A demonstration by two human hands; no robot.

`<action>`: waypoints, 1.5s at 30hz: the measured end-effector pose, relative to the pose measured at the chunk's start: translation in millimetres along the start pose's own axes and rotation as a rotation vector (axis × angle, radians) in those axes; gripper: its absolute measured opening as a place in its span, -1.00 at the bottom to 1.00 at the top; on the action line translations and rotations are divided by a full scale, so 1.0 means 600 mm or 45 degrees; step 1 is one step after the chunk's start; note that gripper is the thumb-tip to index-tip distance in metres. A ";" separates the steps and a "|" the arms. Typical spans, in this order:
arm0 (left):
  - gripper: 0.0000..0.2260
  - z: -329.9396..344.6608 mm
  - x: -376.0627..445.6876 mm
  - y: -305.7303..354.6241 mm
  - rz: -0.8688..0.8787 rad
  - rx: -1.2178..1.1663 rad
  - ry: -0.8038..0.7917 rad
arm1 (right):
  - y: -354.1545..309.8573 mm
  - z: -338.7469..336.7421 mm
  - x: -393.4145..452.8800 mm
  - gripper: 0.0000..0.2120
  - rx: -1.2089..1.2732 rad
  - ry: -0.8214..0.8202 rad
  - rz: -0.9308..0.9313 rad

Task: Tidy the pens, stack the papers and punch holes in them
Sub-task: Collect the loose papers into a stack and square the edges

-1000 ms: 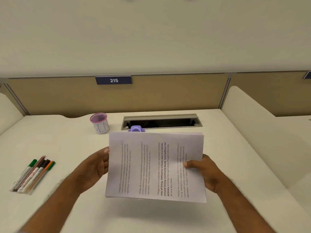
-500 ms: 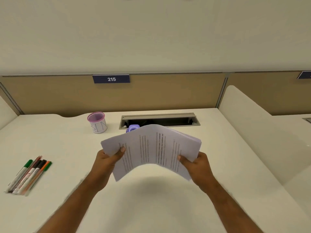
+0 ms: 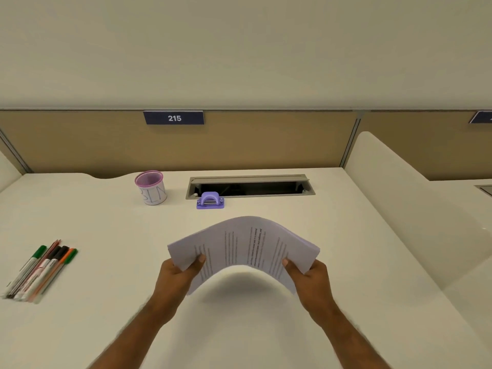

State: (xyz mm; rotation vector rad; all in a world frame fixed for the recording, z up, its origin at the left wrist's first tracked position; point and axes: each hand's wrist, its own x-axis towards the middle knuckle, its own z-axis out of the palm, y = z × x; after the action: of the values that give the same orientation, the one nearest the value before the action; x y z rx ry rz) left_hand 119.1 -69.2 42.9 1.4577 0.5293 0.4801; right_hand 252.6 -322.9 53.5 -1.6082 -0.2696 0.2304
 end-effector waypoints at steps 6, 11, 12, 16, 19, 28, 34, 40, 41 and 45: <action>-0.79 0.005 -0.010 -0.033 -0.101 0.125 0.013 | 0.041 0.000 -0.006 -0.84 -0.095 -0.064 0.143; -0.85 0.010 -0.015 -0.034 -0.067 0.117 0.109 | 0.046 -0.003 -0.007 -0.83 -0.058 -0.056 0.130; -0.84 0.012 -0.016 -0.036 -0.072 0.125 0.111 | 0.051 -0.004 -0.008 -0.82 -0.077 -0.076 0.150; -0.87 0.018 -0.024 -0.034 -0.033 0.163 0.185 | 0.062 -0.001 -0.015 -0.80 -0.079 -0.059 0.150; -0.92 0.023 -0.023 -0.028 -0.013 0.202 0.178 | 0.062 0.003 -0.013 -0.82 -0.047 -0.044 0.139; -0.92 0.021 -0.011 -0.016 -0.092 0.137 0.178 | 0.051 -0.001 0.005 -0.85 -0.117 -0.006 0.151; -0.87 0.017 -0.001 0.013 -0.159 -0.090 0.153 | 0.018 -0.007 0.019 -0.47 0.022 0.281 0.140; -0.72 0.030 -0.002 0.036 -0.257 -0.382 0.078 | -0.028 0.010 0.030 -0.19 0.449 0.134 0.389; -0.68 0.036 -0.004 0.039 -0.269 -0.418 0.058 | -0.037 0.017 0.028 -0.21 0.543 0.070 0.435; -0.62 0.058 -0.014 0.048 -0.287 -0.509 -0.010 | -0.065 0.049 0.015 -0.52 0.909 -0.241 0.493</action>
State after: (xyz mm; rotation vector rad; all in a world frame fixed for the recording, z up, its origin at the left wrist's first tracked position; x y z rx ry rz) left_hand 133.9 -100.1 73.3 1.0039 0.5483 0.3745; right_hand 250.7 -290.2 90.6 -0.9139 -0.0044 0.6960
